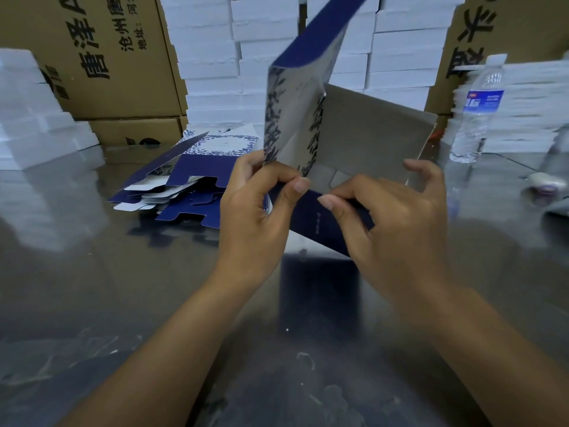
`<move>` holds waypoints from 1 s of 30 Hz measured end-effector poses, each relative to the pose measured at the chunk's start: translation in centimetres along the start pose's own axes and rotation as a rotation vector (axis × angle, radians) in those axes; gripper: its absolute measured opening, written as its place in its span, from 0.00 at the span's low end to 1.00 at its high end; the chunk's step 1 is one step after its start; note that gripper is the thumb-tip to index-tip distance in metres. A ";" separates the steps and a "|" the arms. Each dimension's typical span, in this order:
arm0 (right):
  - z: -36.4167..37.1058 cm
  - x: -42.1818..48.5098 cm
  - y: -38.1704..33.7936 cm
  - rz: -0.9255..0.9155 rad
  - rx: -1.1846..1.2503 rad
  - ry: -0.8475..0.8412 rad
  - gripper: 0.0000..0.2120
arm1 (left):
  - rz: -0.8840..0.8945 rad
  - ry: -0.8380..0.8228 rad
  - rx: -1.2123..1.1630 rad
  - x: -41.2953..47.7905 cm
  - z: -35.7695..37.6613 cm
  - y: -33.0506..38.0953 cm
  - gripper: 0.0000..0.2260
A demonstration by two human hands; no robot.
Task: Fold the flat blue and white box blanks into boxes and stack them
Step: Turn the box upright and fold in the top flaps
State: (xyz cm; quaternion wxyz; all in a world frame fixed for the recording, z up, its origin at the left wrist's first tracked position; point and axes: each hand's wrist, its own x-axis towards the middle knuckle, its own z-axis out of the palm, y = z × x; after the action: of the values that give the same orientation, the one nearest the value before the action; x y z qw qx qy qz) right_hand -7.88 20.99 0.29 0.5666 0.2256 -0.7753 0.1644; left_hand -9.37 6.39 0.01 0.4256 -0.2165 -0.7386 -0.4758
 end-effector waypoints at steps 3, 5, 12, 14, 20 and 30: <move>-0.1 0.2 0.4 0.015 -0.009 0.026 0.13 | 0.025 0.025 0.038 0.1 -0.2 -0.1 0.05; 0.0 0.3 0.5 0.007 -0.022 0.049 0.14 | 0.018 0.031 0.048 0.2 -0.2 -0.1 0.05; -0.1 0.1 0.7 -0.011 -0.036 0.065 0.15 | -0.034 0.074 0.172 0.3 -0.5 -1.1 0.08; 0.0 0.1 0.7 -0.034 -0.041 0.081 0.15 | -0.036 0.075 0.214 0.3 -0.5 -1.4 0.08; -0.2 0.4 1.3 -0.090 -0.071 0.170 0.17 | -0.047 0.093 0.212 0.6 -0.5 -2.0 0.08; -0.1 0.4 1.0 -0.050 0.039 0.205 0.17 | 0.043 0.199 0.325 0.2 -0.5 -1.7 0.12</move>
State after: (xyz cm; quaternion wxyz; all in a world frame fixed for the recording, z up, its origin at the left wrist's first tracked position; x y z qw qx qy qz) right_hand -8.48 21.83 0.64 0.6424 0.2380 -0.7039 0.1873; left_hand -10.50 5.16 -0.62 0.5360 -0.1128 -0.7552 -0.3601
